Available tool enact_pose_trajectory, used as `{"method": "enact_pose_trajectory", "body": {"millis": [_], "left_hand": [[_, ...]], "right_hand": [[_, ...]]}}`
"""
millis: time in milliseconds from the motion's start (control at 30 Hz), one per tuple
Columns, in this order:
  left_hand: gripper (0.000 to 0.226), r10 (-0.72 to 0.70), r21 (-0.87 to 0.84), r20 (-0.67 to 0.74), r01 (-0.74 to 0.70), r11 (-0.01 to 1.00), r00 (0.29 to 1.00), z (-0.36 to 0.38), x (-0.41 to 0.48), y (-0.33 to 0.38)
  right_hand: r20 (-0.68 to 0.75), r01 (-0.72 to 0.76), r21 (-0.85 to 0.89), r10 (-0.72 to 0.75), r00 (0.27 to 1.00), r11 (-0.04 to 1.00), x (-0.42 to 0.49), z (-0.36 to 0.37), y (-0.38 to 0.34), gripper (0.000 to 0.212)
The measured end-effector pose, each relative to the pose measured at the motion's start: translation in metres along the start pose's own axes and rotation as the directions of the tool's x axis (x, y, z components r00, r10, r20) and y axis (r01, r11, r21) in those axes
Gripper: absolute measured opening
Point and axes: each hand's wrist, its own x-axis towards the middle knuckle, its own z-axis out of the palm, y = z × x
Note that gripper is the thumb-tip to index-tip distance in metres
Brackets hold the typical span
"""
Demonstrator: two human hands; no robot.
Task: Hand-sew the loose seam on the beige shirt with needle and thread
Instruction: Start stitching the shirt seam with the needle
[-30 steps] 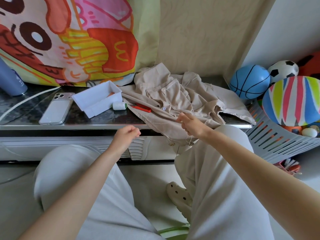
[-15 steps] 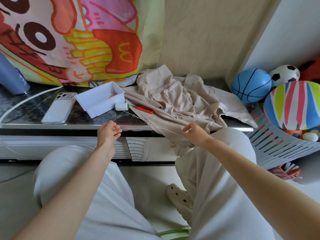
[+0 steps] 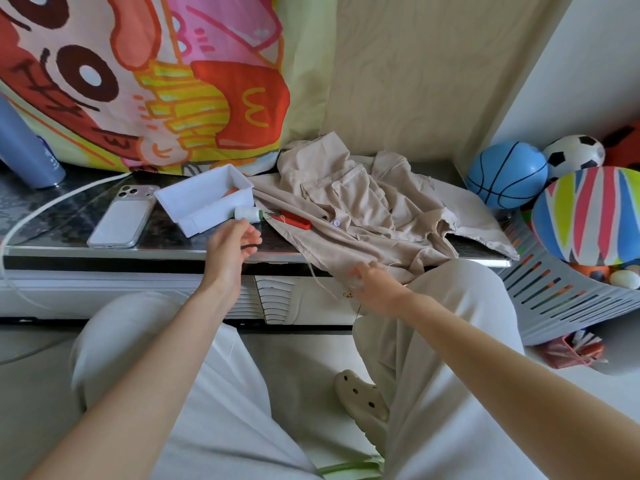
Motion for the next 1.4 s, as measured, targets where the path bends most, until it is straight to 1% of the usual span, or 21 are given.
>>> {"method": "enact_pose_trajectory", "body": {"millis": [67, 133, 200, 267, 300, 367, 433, 500, 567, 633, 700, 767, 833, 900, 1033, 1067, 1100, 1167, 1300, 1333, 1400], "left_hand": [[0.026, 0.082, 0.180, 0.095, -0.099, 0.979, 0.992, 0.002, -0.003, 0.004], [0.026, 0.132, 0.334, 0.227, -0.205, 0.920, 0.965, 0.003, -0.006, 0.009], [0.025, 0.133, 0.445, 0.372, -0.302, 0.843, 0.919, 0.007, -0.010, 0.014], [0.021, 0.116, 0.509, 0.477, -0.381, 0.772, 0.871, 0.014, -0.012, 0.017], [0.020, 0.111, 0.517, 0.511, -0.408, 0.753, 0.852, 0.017, -0.013, 0.018], [0.020, 0.108, 0.509, 0.547, -0.432, 0.744, 0.830, 0.021, -0.013, 0.017], [0.021, 0.118, 0.457, 0.535, -0.404, 0.792, 0.837, 0.026, -0.013, 0.014], [0.032, 0.070, 0.252, 0.525, -0.233, 0.939, 0.848, 0.036, -0.022, 0.011], [0.046, -0.029, 0.019, 0.621, 0.022, 1.000, 0.784, 0.050, -0.031, 0.008], [0.049, -0.095, -0.017, 0.709, 0.151, 0.988, 0.699, 0.061, -0.041, 0.005], [0.039, -0.157, 0.065, 0.726, 0.160, 0.985, 0.670, 0.065, -0.049, 0.001], [0.027, -0.179, 0.170, 0.683, 0.084, 0.982, 0.709, 0.062, -0.048, -0.003], [0.026, -0.162, 0.257, 0.636, -0.009, 0.966, 0.754, 0.055, -0.045, -0.004], [0.028, -0.150, 0.303, 0.594, -0.047, 0.952, 0.790, 0.048, -0.040, -0.004], [0.029, -0.161, 0.334, 0.521, -0.027, 0.942, 0.838, 0.034, -0.034, 0.000], [0.029, -0.167, 0.335, 0.513, -0.017, 0.942, 0.842, 0.031, -0.033, 0.001], [0.028, -0.173, 0.331, 0.510, -0.006, 0.944, 0.843, 0.029, -0.032, 0.002], [0.028, -0.192, 0.323, 0.507, 0.021, 0.946, 0.840, 0.026, -0.029, 0.005], [0.020, -0.203, 0.369, 0.543, -0.014, 0.929, 0.815, 0.031, -0.031, 0.013], [0.018, -0.200, 0.379, 0.552, -0.030, 0.925, 0.810, 0.033, -0.033, 0.014], [0.017, -0.189, 0.391, 0.564, -0.058, 0.919, 0.804, 0.038, -0.035, 0.017]], "right_hand": [[-0.181, 0.082, 0.116, -0.061, 0.982, 0.990, -0.004, -0.014, -0.013, 0.041], [-0.360, 0.220, 0.250, -0.120, 0.925, 0.943, -0.013, -0.033, -0.030, 0.037], [-0.325, 0.307, 0.294, -0.208, 0.923, 0.905, -0.022, -0.050, -0.047, 0.031], [-0.176, 0.326, 0.278, -0.286, 0.942, 0.904, -0.029, -0.057, -0.060, 0.028], [-0.119, 0.325, 0.256, -0.304, 0.945, 0.911, -0.030, -0.057, -0.064, 0.026], [-0.100, 0.349, 0.233, -0.335, 0.937, 0.908, -0.029, -0.057, -0.069, 0.020], [-0.154, 0.376, 0.294, -0.345, 0.926, 0.879, -0.029, -0.059, -0.070, 0.018], [-0.222, 0.390, 0.428, -0.323, 0.920, 0.815, -0.030, -0.062, -0.069, 0.026], [-0.276, 0.396, 0.544, -0.288, 0.917, 0.739, -0.030, -0.065, -0.067, 0.028], [-0.311, 0.370, 0.635, -0.215, 0.926, 0.678, -0.030, -0.069, -0.066, 0.023], [-0.330, 0.323, 0.673, -0.121, 0.936, 0.665, -0.028, -0.073, -0.061, 0.020], [-0.307, 0.240, 0.678, -0.029, 0.951, 0.695, -0.025, -0.075, -0.050, 0.020], [-0.271, 0.142, 0.713, 0.083, 0.959, 0.686, -0.019, -0.075, -0.036, 0.022], [-0.211, 0.073, 0.849, 0.209, 0.955, 0.523, -0.016, -0.074, -0.023, 0.021], [-0.090, 0.073, 0.995, 0.332, 0.939, 0.063, -0.018, -0.077, -0.007, 0.027], [-0.080, 0.088, 0.996, 0.343, 0.936, -0.006, -0.018, -0.076, -0.005, 0.029], [-0.079, 0.094, 0.995, 0.344, 0.936, -0.028, -0.018, -0.076, -0.003, 0.030], [-0.085, 0.078, 0.996, 0.289, 0.953, 0.035, -0.016, -0.073, -0.001, 0.028], [-0.078, 0.052, 0.910, 0.046, 0.996, 0.412, -0.023, -0.067, -0.015, 0.021], [-0.051, 0.056, 0.876, -0.023, 0.998, 0.479, -0.026, -0.066, -0.021, 0.020], [0.021, 0.071, 0.839, -0.163, 0.986, 0.540, -0.031, -0.061, -0.031, 0.017]]}}
